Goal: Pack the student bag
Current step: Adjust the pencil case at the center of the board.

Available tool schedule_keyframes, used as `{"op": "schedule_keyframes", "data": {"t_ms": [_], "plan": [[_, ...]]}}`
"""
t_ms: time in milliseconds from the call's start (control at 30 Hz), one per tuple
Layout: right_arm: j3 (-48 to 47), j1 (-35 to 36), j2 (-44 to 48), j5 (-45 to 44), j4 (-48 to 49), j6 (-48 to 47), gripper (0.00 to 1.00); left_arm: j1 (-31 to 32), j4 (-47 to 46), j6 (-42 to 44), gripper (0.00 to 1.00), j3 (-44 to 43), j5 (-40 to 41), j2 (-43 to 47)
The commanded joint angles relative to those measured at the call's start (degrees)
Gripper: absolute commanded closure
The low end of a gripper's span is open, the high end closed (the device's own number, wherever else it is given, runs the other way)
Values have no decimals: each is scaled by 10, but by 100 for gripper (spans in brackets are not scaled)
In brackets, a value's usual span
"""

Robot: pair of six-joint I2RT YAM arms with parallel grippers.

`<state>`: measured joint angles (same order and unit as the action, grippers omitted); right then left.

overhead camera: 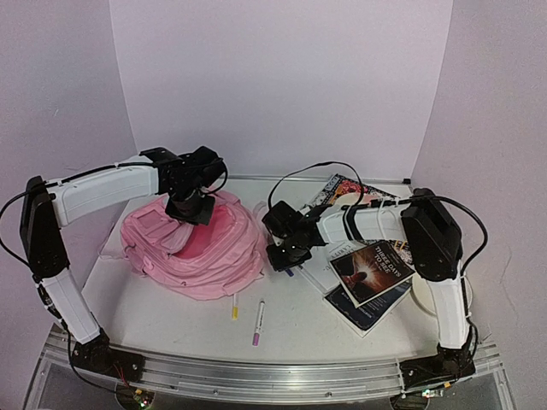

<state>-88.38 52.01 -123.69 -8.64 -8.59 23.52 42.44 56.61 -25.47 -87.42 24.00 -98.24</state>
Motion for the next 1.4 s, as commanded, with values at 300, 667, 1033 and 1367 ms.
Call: {"op": "schedule_keyframes", "data": {"t_ms": [300, 667, 1033, 1367], "plan": [[-50, -13, -59, 9, -56, -8, 83, -4, 0, 2, 100, -25, 24, -12], [35, -4, 26, 95, -201, 13, 96, -4, -1, -5, 100, -27, -11, -12], [64, 16, 45, 126, -291, 9, 90, -4, -1, 2, 100, -36, -24, -19], [-1, 17, -12, 122, -297, -7, 81, -4, -1, 2, 100, -40, -35, -19]]}}
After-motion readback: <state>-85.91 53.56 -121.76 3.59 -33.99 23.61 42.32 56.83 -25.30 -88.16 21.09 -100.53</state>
